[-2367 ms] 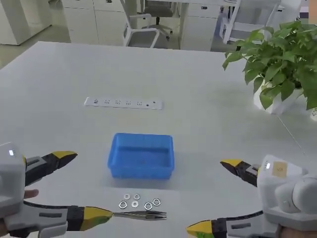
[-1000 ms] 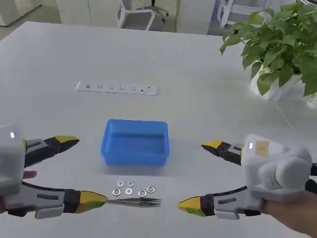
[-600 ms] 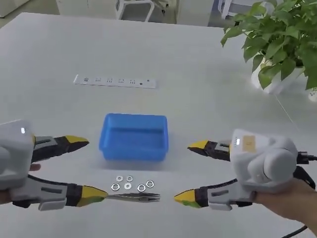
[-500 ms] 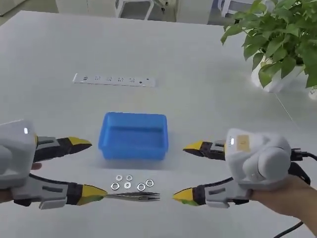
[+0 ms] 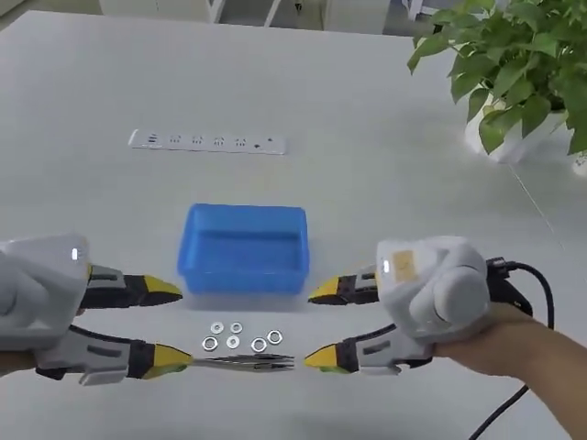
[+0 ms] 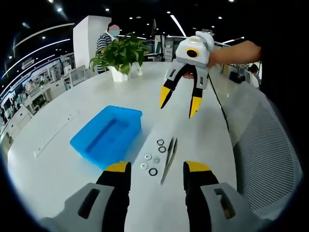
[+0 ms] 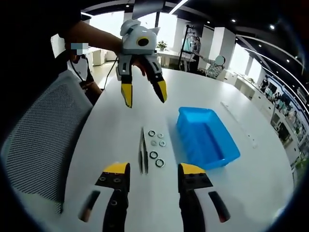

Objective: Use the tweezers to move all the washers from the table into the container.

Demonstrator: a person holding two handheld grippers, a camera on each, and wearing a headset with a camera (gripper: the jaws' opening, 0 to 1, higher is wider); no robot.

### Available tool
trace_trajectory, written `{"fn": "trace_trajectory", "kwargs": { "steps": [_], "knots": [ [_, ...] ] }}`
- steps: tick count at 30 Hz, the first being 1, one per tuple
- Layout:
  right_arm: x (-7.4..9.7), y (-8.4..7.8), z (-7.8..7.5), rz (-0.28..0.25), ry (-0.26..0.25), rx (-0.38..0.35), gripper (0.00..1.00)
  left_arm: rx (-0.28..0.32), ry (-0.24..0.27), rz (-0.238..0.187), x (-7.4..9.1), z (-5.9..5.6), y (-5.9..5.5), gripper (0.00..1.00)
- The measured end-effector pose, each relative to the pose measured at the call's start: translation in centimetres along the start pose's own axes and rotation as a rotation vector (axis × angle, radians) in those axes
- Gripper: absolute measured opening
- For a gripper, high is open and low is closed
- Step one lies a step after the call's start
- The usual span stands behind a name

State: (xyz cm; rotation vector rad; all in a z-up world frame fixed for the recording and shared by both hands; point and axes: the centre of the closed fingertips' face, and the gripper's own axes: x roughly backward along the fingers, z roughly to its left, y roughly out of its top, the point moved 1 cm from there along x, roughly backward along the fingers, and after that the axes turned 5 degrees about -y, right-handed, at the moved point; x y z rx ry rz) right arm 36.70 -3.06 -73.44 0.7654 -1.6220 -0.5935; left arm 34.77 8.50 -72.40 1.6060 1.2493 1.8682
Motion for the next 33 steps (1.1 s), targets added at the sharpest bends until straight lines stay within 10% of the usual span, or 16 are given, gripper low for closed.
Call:
{"fn": "trace_trajectory", "kwargs": {
  "steps": [33],
  "knots": [
    [-5.0, -1.5, 1.9, 0.09, 0.178, 0.084, 0.19, -0.097, -0.157, 0.239, -3.4, -0.3, -4.5, 0.18]
  ]
}}
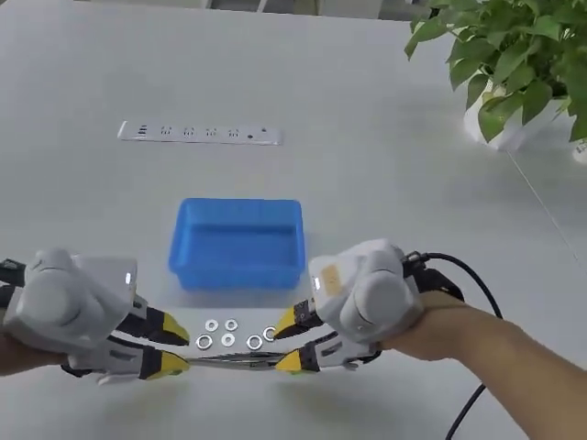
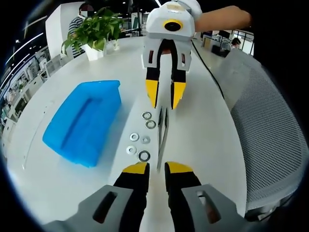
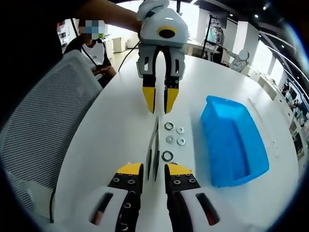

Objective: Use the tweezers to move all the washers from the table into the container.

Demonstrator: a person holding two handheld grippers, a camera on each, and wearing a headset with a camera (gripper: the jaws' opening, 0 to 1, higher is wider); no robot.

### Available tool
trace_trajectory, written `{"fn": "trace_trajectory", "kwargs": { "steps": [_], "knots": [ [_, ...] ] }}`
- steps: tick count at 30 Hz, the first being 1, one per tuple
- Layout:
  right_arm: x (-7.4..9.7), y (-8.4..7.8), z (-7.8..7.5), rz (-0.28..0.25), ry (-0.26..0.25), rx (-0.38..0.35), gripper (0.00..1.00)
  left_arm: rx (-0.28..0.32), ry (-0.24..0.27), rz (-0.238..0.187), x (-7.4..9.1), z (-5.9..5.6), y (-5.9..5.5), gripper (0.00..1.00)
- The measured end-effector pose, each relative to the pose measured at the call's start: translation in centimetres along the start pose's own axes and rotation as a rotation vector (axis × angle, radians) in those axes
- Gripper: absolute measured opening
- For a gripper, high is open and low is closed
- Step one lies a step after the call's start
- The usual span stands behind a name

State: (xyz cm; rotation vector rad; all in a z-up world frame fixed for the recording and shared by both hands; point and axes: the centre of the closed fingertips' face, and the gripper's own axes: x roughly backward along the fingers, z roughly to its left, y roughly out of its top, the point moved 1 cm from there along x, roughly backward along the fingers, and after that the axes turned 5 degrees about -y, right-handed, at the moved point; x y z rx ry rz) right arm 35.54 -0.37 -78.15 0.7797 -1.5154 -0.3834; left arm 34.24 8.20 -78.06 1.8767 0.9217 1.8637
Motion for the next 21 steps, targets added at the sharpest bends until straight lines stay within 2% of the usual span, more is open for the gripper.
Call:
{"fn": "trace_trajectory", "kwargs": {
  "steps": [10, 16, 21],
  "knots": [
    [-1.0, -0.4, 0.3, 0.016, 0.022, -0.002, 0.16, -0.038, -0.021, 0.064, -0.7, 0.0, -0.6, 0.11],
    [-1.5, -0.5, 0.5, 0.015, 0.024, -0.007, 0.14, -0.053, -0.034, 0.081, -1.2, 0.3, -1.3, 0.07],
    [-1.8, -0.6, 0.6, 0.019, 0.022, 0.002, 0.13, -0.051, -0.035, 0.072, -1.4, 0.7, -1.3, 0.06]
  ]
}}
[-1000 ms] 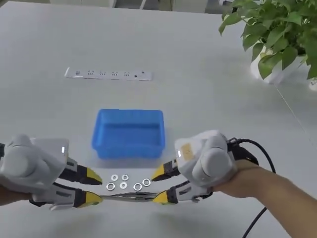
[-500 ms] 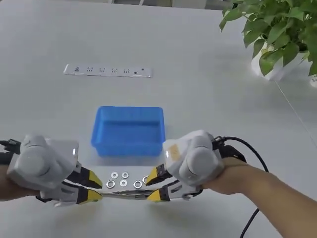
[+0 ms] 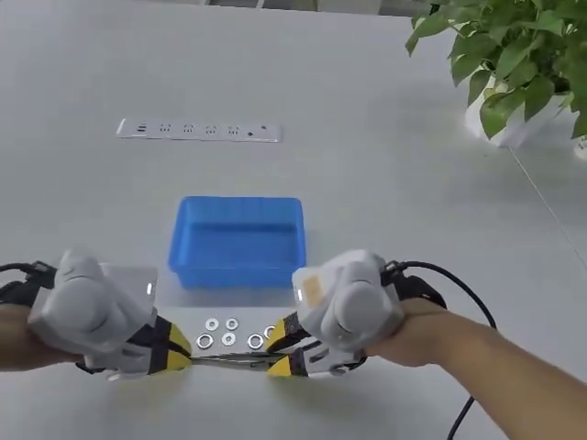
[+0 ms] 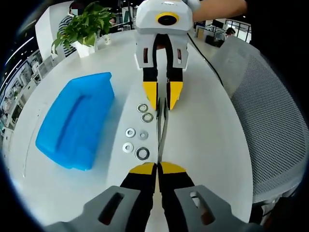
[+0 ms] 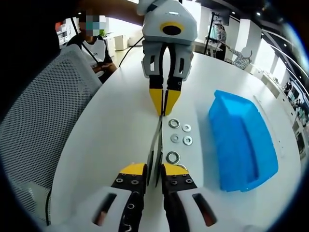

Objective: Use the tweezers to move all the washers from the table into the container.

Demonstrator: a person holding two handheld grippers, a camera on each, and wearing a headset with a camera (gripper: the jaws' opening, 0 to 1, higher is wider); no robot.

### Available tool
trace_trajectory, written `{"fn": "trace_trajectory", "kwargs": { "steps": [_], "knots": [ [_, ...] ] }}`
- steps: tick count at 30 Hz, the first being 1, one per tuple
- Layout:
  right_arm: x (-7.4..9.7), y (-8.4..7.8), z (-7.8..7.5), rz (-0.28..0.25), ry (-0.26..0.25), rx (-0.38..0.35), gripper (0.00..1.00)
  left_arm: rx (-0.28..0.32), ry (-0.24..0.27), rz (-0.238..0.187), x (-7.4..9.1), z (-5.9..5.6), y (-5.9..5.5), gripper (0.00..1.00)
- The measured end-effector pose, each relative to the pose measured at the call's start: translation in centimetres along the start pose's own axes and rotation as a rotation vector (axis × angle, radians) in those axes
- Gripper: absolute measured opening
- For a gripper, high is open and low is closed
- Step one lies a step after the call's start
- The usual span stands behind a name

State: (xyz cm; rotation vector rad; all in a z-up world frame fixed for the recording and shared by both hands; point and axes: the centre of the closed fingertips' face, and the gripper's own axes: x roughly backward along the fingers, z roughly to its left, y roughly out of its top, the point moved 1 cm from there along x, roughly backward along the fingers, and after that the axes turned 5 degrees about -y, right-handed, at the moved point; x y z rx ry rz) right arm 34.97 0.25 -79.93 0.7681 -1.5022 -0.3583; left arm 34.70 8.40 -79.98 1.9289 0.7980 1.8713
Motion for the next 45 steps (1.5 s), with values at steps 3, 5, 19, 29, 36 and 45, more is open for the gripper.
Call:
{"fn": "trace_trajectory", "kwargs": {
  "steps": [3, 5, 19, 29, 36, 45],
  "knots": [
    [-0.1, -0.1, 0.0, 0.006, -0.001, 0.001, 0.12, -0.003, -0.004, -0.001, -0.1, 0.0, 0.0, 0.06],
    [-0.1, -0.1, 0.0, 0.006, -0.002, 0.003, 0.12, -0.007, -0.005, 0.0, -0.1, 0.0, 0.0, 0.06],
    [-0.2, -0.1, -0.1, 0.005, -0.011, -0.009, 0.12, -0.031, 0.006, -0.004, 0.7, -0.1, 0.6, 0.06],
    [-0.5, 0.5, 0.0, -0.001, -0.01, -0.01, 0.13, -0.039, 0.012, -0.018, 2.1, -0.5, 1.9, 0.06],
    [-0.6, 0.8, 0.2, -0.007, -0.011, -0.015, 0.12, -0.054, 0.011, -0.03, 3.0, -1.1, 3.3, 0.06],
    [0.0, 1.3, 0.2, -0.023, -0.028, -0.029, 0.11, -0.087, 0.012, -0.055, 4.5, -1.5, 5.4, 0.06]
  ]
}}
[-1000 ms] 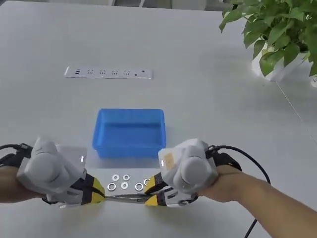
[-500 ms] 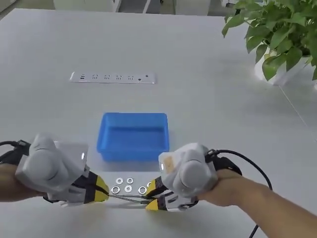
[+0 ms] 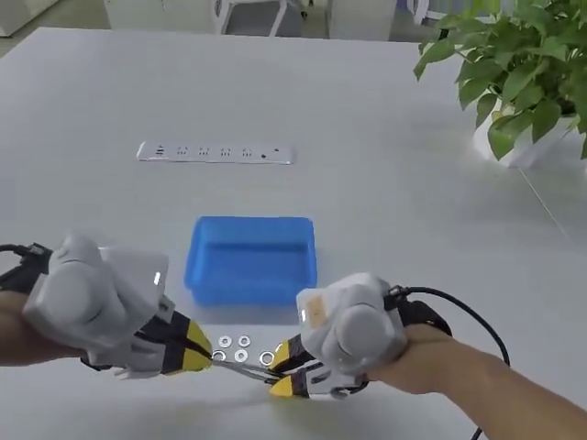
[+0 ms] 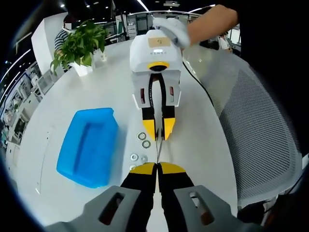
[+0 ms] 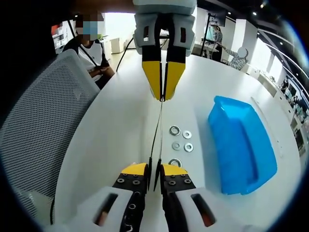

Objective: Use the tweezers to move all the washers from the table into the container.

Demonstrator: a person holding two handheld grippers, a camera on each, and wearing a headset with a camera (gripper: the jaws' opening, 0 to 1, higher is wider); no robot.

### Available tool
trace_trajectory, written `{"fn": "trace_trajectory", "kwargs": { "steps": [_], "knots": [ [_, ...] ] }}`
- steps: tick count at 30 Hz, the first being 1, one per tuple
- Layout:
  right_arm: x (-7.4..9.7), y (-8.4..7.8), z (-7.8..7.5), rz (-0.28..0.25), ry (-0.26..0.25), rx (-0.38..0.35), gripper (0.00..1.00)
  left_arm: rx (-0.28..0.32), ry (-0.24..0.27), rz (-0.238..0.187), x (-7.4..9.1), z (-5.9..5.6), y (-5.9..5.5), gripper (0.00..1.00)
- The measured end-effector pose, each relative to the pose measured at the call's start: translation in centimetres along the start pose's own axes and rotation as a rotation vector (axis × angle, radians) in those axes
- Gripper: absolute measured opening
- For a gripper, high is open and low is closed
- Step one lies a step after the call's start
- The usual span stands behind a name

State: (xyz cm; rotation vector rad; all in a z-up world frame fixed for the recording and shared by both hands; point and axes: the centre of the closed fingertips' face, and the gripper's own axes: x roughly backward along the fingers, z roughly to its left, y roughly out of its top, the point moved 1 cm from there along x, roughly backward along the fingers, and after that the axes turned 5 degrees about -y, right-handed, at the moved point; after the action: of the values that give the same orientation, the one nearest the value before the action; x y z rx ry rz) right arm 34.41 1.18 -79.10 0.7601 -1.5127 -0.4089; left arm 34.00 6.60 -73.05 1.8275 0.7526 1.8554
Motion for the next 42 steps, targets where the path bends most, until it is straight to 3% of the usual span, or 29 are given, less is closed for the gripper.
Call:
{"fn": "trace_trajectory", "kwargs": {
  "steps": [23, 38, 42],
  "knots": [
    [0.3, 2.1, -0.4, -0.062, -0.028, -0.032, 0.11, -0.067, -0.004, -0.103, 1.7, -0.4, 5.7, 0.06],
    [0.4, 1.8, 0.0, -0.077, -0.032, -0.039, 0.11, -0.095, -0.022, -0.154, 0.3, -0.9, 8.0, 0.06],
    [0.5, 1.7, 0.1, -0.079, -0.037, -0.044, 0.11, -0.093, -0.026, -0.162, -0.1, -0.8, 8.0, 0.06]
  ]
}}
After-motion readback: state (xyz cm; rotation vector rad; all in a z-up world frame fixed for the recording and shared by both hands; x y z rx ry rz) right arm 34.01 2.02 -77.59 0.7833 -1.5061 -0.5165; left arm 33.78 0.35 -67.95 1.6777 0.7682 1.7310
